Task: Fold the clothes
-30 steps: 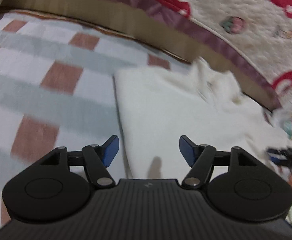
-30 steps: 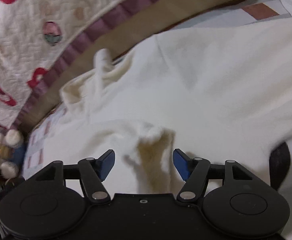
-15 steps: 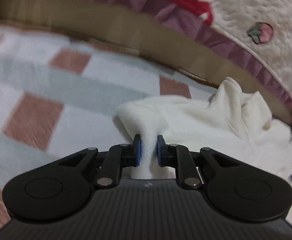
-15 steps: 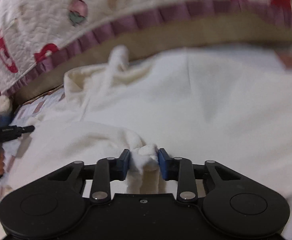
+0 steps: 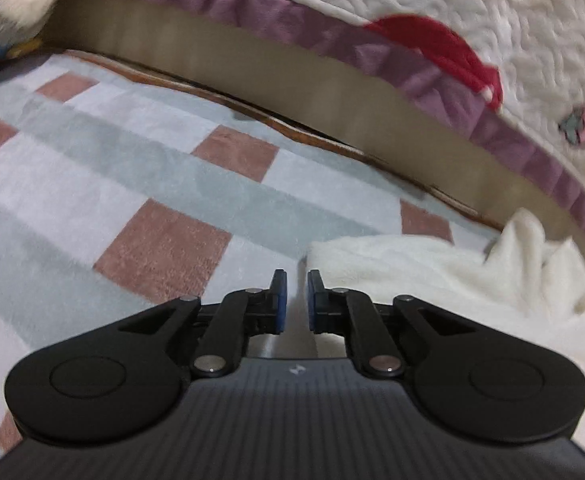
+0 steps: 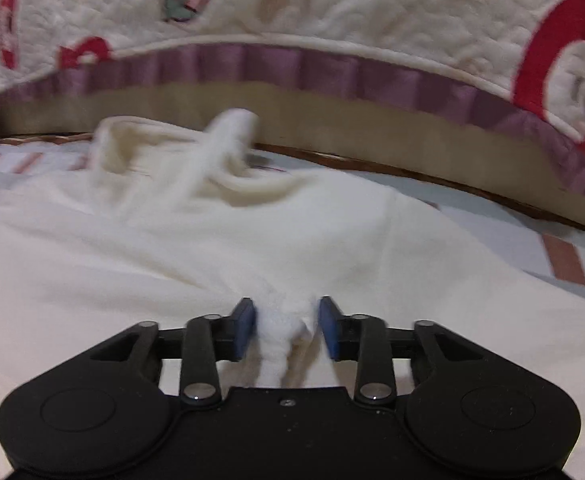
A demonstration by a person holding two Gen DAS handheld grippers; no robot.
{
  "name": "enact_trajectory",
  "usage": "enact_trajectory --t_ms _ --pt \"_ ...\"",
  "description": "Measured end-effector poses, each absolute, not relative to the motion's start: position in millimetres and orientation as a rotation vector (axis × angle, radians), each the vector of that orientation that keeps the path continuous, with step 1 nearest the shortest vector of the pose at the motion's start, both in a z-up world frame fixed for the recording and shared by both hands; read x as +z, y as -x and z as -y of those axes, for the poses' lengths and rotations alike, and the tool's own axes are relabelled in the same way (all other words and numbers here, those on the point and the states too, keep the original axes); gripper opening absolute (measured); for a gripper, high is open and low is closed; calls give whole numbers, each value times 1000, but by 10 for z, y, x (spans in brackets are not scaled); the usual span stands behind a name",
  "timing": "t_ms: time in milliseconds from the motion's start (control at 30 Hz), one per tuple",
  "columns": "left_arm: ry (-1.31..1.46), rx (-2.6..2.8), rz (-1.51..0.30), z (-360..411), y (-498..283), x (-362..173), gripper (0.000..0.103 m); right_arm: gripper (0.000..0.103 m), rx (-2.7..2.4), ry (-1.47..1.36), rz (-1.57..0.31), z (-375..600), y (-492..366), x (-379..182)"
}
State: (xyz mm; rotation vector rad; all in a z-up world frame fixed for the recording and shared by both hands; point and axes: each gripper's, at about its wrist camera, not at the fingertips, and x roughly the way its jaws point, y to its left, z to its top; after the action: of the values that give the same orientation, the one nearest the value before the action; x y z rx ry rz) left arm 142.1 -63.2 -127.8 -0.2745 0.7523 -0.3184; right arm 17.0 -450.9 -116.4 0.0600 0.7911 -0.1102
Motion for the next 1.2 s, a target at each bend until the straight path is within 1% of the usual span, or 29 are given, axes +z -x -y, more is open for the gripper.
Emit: enact_trajectory --t_ms 67,133,167,200,267,367,433,533,633,700,833,1033,1200 --pt "270 -385 -711 680 -1327 -1090 17 51 -134 -70 -758 4470 -115 -1093" --pt "202 -488 -706 875 -1215 -924 29 52 -124 -81 -737 4418 -74 -1026" --pt "162 -547 -728 1014 -1146 -891 31 52 -100 -80 -734 4371 -60 -1002" --pt "121 -606 -752 1158 -1075 -865 36 52 -76 -79 -730 4325 -47 -978" --pt "39 -692 -830 1448 -900 -920 40 52 -23 -63 -736 4213 -23 -958" --pt "-71 -786 -919 1760 -622 -1114 40 55 53 14 -785 3992 -19 -1061" --pt "-154 -828 -928 1789 -517 -1193 40 56 42 97 -822 3885 -11 -1204" --pt "-251 -861 -946 1764 -398 -1300 41 55 36 125 -831 3931 42 -1350" --pt "-191 -854 -992 1581 -389 -1306 41 55 60 94 -812 4020 87 -1354" --pt "-199 -851 -1014 1500 -346 -1295 41 55 66 110 -818 4001 78 -1347" --pt "-233 -850 -1010 1390 -196 -1306 41 55 66 100 -826 4005 79 -1339" --pt "-203 -832 -1037 1334 -163 -1295 41 55 103 99 -799 4035 200 -1394" --pt "-261 -874 -1042 1248 -129 -1273 41 55 160 48 -793 4162 283 -1375"
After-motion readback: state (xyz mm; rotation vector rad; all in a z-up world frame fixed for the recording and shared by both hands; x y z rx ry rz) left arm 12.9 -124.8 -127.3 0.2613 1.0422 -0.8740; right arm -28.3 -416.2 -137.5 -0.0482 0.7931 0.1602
